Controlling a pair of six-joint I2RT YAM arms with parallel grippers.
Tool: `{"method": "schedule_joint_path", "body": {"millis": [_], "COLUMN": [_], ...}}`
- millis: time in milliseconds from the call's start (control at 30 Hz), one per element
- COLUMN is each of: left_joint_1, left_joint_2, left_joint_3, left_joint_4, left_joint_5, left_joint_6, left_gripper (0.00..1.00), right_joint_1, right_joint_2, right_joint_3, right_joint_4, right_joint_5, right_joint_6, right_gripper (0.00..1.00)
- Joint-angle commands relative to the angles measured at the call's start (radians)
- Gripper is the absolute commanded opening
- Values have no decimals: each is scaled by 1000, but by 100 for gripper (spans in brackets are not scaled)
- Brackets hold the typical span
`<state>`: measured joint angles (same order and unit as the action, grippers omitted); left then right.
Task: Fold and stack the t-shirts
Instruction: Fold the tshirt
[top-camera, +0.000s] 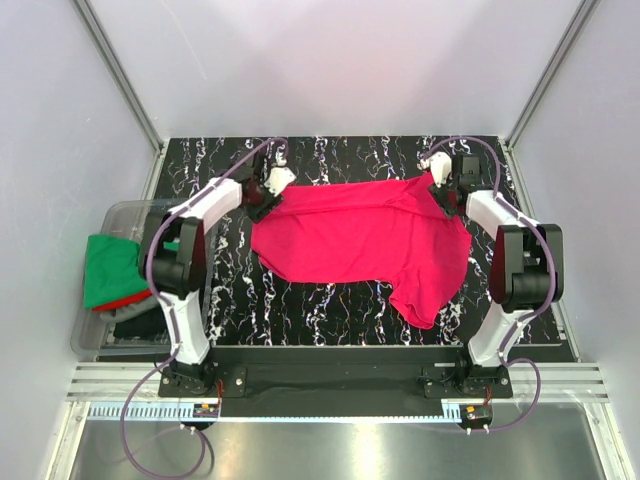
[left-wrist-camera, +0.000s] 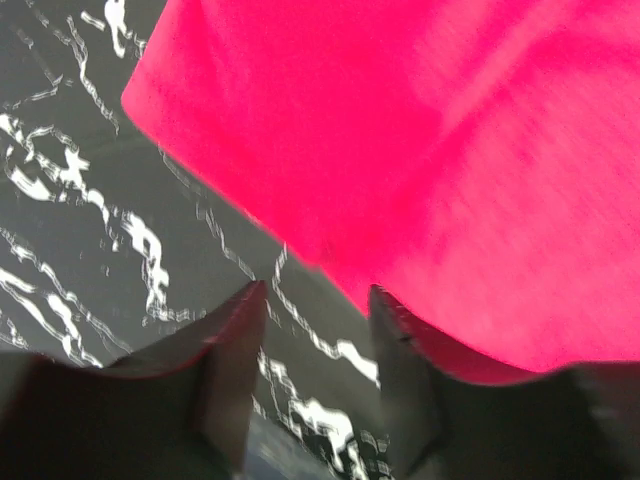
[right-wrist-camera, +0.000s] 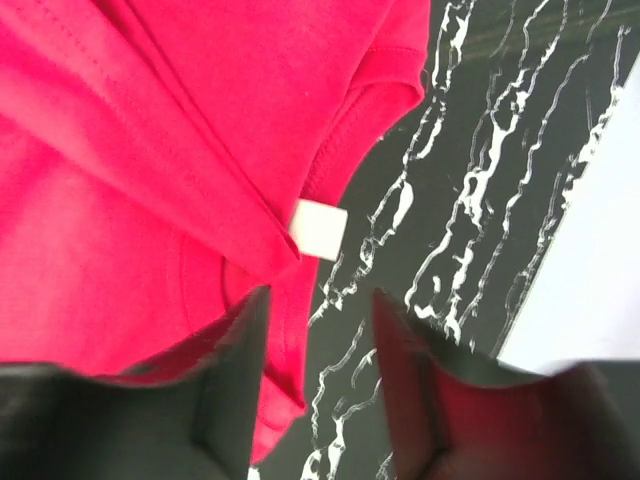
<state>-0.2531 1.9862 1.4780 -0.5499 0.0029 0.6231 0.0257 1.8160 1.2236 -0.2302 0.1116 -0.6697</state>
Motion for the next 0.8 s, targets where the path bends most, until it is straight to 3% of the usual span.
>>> {"method": "schedule_joint_path", "body": {"millis": [0,100,200,433,567,767], "left_joint_1": [2,-2,-5,-3,0,2], "left_joint_2": [-176,-156,-70,152,189,207], "left_joint_3": [19,82,178,413,424,406], "left_joint_4": [5,1,-40,-237,-257,-260], "left_joint_5": [75,92,85,138,181,200], "left_joint_6": [-19,-46,-83,-184,-221,-240], "left_gripper": [57,60,58,42,39,38], "right_joint_1": [3,3,2,2,2,0], "right_joint_2": [-98,-55,67,360,459,542], "right_joint_3": [97,197,342,658,810,905], "right_joint_4": [-46,-89,-239,-498,-621,-695], "right_joint_5": [-29,-108,-292,-461,-512,-550], "right_joint_6": [44,85,93,47,13,-2], "right_gripper": [56,57,54,50,51,53]}}
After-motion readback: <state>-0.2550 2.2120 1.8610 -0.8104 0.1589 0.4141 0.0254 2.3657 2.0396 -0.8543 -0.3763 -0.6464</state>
